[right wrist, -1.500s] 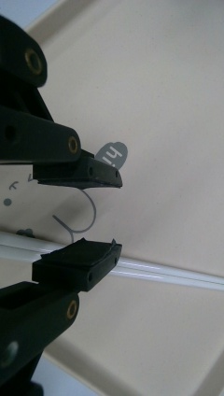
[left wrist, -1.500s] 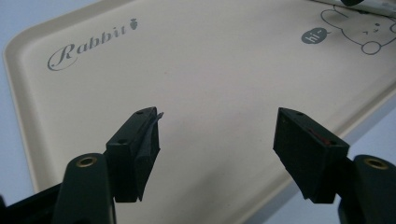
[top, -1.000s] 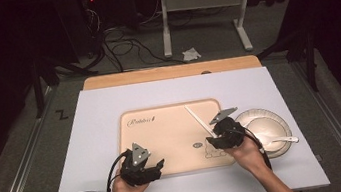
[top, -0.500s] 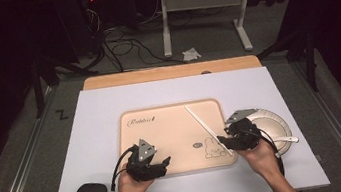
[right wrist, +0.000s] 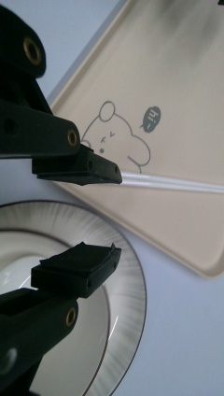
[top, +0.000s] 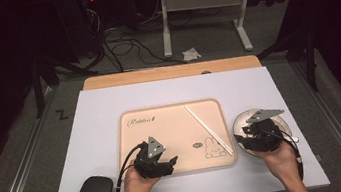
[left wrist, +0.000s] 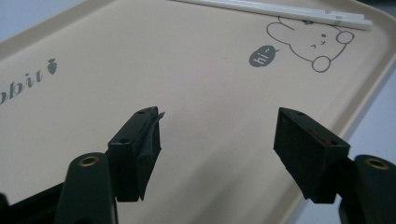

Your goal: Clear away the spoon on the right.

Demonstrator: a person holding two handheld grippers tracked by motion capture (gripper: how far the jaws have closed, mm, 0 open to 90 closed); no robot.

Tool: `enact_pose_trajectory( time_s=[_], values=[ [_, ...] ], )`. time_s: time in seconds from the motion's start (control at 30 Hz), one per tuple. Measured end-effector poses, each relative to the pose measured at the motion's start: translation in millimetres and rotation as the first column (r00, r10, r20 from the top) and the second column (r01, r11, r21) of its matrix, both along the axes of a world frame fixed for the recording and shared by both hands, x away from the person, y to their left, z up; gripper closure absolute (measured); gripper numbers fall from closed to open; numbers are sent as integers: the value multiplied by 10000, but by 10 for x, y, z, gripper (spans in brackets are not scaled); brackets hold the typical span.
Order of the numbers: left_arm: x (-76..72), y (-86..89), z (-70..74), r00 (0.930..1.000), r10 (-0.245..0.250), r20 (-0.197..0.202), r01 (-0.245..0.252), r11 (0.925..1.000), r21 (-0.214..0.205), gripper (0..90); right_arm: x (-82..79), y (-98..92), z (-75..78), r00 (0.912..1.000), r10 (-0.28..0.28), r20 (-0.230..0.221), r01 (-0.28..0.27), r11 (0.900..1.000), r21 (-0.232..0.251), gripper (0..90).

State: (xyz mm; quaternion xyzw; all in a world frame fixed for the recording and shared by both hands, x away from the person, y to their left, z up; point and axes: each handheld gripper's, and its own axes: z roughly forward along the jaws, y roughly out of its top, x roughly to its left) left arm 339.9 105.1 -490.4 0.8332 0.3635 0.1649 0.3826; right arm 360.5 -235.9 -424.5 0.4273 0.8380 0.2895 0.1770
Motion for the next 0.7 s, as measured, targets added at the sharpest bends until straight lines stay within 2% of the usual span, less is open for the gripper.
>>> enact_pose_trajectory(
  time_s=[0.1,0.2,0.3,0.5,0.63,0.7],
  values=[
    [5,-12,-5,10000,-41,-22,42,10000,42,318,-22,-118,40,9998,-188,-47,188,9998,-76,564],
    [10,-19,-12,10000,-57,-53,58,9999,114,317,-41,-201,71,9991,-415,104,421,9975,-573,556],
    [10,-21,-10,10000,-28,-30,28,9999,139,317,-41,-282,81,9981,-622,14,621,9949,-793,555],
    [11,-23,-11,10000,-19,-18,19,9999,161,317,-11,-454,54,9940,-1014,-422,967,9902,-1011,540],
    [12,-28,-18,10000,-50,-28,50,9998,199,316,-3,-565,52,9907,-1264,-505,1213,9883,-925,532],
    [11,-29,-18,10000,-46,-13,46,9998,212,316,8,-632,45,9880,-1378,-693,1314,9873,-890,531]
  ],
)
